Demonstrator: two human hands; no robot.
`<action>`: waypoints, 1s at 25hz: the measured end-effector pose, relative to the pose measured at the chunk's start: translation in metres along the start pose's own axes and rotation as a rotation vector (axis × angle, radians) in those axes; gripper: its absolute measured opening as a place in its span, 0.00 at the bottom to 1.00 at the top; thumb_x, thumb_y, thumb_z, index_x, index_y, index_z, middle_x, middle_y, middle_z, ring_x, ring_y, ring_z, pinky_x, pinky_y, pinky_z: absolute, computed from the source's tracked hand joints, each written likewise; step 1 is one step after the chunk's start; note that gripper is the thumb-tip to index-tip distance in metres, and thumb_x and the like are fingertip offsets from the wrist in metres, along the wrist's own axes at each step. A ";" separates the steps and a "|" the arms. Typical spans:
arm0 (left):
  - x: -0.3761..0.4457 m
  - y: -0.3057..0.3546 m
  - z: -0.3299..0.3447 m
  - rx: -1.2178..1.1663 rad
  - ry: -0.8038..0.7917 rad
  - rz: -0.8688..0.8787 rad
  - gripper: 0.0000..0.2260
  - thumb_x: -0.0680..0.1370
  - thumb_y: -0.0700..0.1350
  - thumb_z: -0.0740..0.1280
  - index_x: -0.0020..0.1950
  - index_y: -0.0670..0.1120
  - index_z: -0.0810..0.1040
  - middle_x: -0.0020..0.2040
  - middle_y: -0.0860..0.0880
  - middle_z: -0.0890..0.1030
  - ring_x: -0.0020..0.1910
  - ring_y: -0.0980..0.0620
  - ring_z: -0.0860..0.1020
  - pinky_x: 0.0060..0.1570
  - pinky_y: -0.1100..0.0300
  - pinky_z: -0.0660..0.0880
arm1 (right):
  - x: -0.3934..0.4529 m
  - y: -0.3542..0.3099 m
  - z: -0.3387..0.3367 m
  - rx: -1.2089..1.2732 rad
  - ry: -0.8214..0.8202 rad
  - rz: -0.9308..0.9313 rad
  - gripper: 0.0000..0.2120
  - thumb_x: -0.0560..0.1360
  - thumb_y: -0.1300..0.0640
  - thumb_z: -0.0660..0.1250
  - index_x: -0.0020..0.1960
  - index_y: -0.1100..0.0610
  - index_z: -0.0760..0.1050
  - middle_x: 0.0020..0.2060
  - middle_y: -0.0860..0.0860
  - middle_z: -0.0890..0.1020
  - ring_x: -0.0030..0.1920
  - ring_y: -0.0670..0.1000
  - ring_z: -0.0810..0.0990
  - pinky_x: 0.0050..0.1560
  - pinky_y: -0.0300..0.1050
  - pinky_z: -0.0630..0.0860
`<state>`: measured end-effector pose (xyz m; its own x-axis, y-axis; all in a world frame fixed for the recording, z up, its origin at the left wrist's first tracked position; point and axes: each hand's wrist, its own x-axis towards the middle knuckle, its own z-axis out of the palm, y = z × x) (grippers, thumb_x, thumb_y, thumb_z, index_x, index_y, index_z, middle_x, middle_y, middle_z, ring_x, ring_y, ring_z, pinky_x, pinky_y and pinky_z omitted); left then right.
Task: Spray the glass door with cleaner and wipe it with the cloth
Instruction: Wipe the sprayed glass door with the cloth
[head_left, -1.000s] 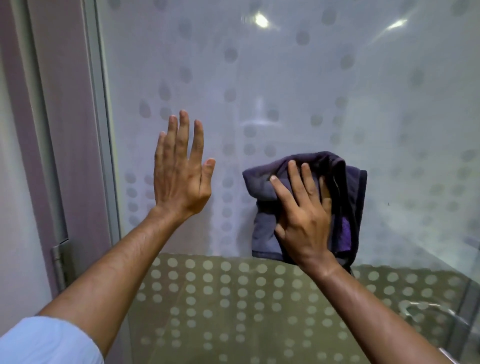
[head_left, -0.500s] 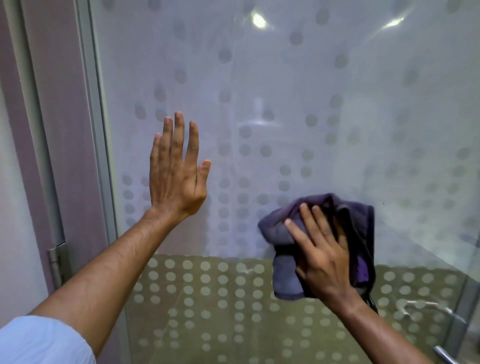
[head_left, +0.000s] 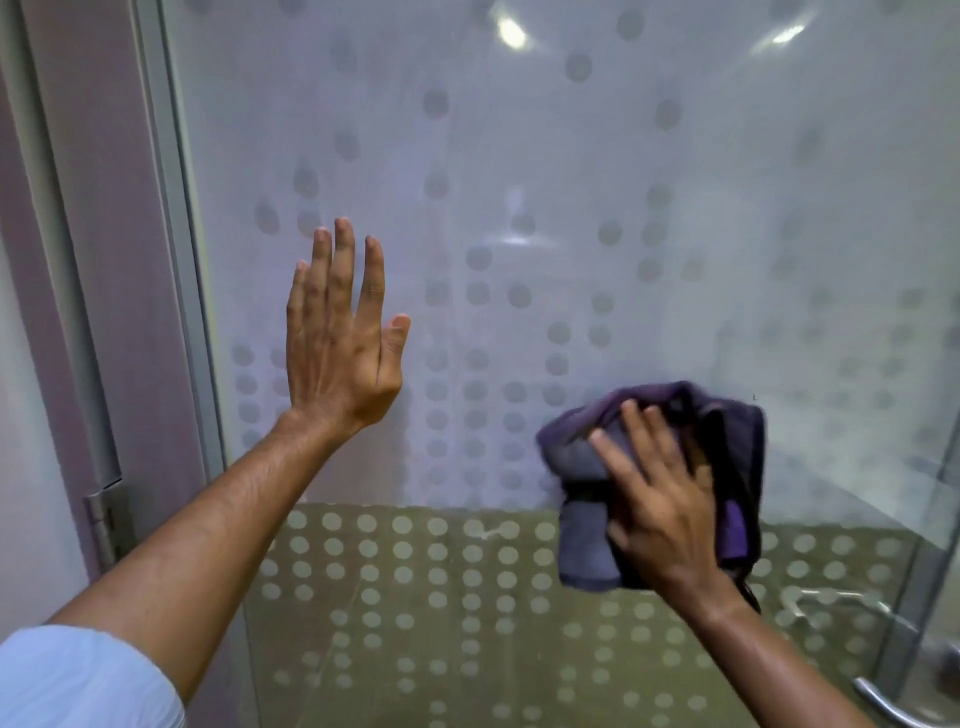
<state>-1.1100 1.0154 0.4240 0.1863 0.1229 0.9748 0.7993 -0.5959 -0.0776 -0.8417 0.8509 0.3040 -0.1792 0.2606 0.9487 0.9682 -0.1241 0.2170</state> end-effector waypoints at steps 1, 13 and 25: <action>0.001 0.000 0.000 -0.002 -0.001 0.003 0.31 0.81 0.54 0.52 0.81 0.45 0.46 0.81 0.39 0.48 0.80 0.42 0.45 0.77 0.45 0.45 | 0.011 0.007 -0.003 -0.016 0.078 0.125 0.33 0.64 0.65 0.62 0.70 0.54 0.69 0.73 0.59 0.66 0.74 0.59 0.65 0.72 0.62 0.59; -0.002 -0.005 0.006 0.019 0.059 0.001 0.30 0.81 0.56 0.49 0.81 0.46 0.47 0.81 0.42 0.48 0.80 0.46 0.44 0.77 0.51 0.41 | 0.001 0.042 -0.025 0.008 0.053 0.156 0.31 0.66 0.67 0.60 0.69 0.55 0.69 0.72 0.61 0.66 0.74 0.60 0.65 0.75 0.55 0.56; 0.000 -0.001 0.001 -0.015 0.035 -0.013 0.31 0.80 0.55 0.51 0.81 0.46 0.49 0.81 0.42 0.47 0.80 0.44 0.46 0.76 0.48 0.45 | 0.108 0.058 -0.027 0.047 0.245 0.243 0.30 0.68 0.67 0.58 0.70 0.60 0.72 0.73 0.62 0.68 0.75 0.61 0.63 0.76 0.61 0.54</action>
<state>-1.1102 1.0165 0.4236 0.1558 0.1025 0.9825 0.7929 -0.6062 -0.0625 -0.8096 0.8462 0.4250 0.0262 -0.0099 0.9996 0.9937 -0.1087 -0.0271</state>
